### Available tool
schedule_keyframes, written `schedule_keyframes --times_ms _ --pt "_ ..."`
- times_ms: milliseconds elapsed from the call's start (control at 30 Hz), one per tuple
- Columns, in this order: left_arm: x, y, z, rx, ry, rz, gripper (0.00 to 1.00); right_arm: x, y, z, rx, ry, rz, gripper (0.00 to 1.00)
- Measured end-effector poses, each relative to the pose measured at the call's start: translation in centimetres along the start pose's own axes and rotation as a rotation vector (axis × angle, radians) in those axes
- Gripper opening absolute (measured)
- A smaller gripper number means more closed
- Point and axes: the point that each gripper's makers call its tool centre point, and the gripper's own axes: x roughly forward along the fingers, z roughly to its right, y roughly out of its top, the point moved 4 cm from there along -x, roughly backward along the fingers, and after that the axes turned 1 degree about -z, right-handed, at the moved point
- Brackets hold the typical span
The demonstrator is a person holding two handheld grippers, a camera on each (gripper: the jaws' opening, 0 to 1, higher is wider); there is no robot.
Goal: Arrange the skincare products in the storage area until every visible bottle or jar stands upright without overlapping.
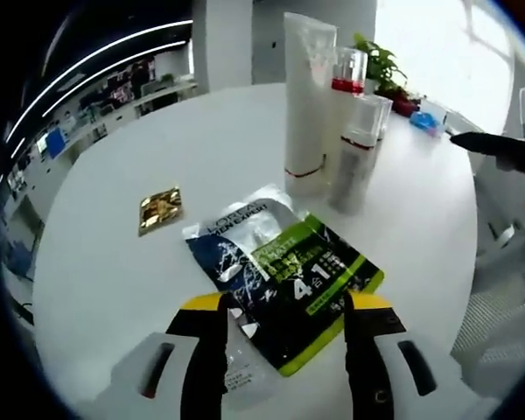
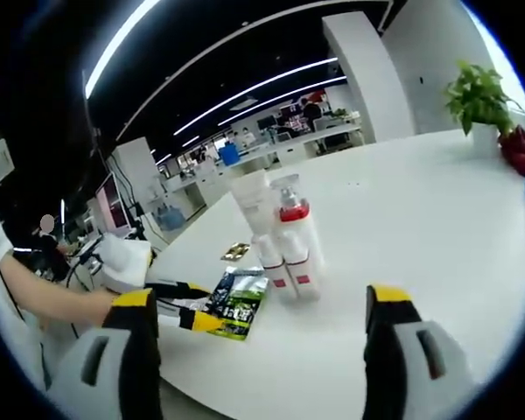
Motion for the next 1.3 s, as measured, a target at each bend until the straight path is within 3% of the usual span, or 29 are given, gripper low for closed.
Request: schedule_keyframes --times_ms 300,800,1300 --pt "-1.8 -1.3 -0.5 -0.001 -0.050 0.020 0.64 0.0 0.0 -0.2 -0.009 0.008 -0.004 0.99" --pt "-6.0 -1.6 -0.5 -0.059 -0.054 0.068 0.78 -0.1 0.1 -1.0 -0.033 0.031 -0.002 0.99" --pt "-9.3 -3.1 -1.2 -0.121 -0.025 0.094 0.91 -1.1 0.5 -2.2 -0.052 0.061 0.014 0.99"
